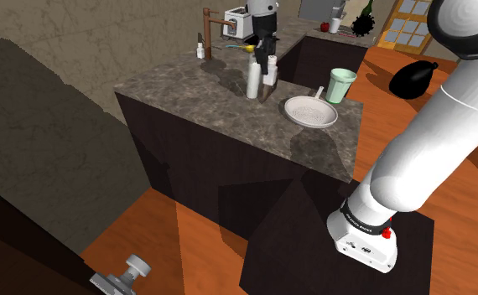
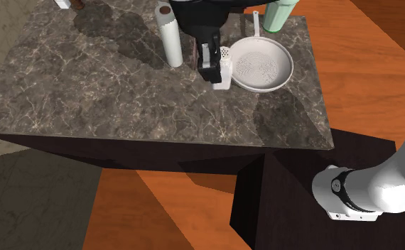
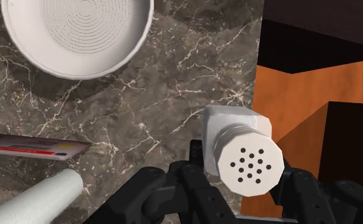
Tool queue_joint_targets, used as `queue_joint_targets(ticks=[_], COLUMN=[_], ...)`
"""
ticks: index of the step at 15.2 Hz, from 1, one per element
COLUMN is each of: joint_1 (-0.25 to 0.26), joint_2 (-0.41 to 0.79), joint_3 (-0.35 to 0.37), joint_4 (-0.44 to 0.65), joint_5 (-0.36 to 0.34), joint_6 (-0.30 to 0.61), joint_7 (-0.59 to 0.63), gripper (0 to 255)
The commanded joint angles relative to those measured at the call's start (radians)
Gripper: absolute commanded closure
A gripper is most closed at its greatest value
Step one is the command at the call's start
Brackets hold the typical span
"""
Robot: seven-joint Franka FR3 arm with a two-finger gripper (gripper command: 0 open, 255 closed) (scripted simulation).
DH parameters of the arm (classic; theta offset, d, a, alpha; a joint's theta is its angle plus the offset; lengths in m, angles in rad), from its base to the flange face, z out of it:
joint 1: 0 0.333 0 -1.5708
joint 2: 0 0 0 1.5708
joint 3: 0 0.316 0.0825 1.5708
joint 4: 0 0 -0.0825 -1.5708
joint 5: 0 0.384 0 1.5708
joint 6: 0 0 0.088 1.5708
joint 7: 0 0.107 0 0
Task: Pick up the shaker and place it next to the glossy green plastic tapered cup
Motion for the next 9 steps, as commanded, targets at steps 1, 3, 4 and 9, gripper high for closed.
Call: queue_joint_targets(ticks=[1,3,4,9], joint_1=[-0.01,-0.032,-0.043,-0.098], joint_2=[-0.011,-0.028,-0.035,-0.055], joint_3=[-0.011,-0.035,-0.047,-0.11], joint_4=[-0.005,-0.025,-0.033,-0.057], joint_5=[-0.006,-0.019,-0.025,-0.055], joint_6=[-0.005,0.003,0.007,0.027], joint_7=[-0.021,-0.065,-0.087,-0.2], gripper=[255,255,255,255])
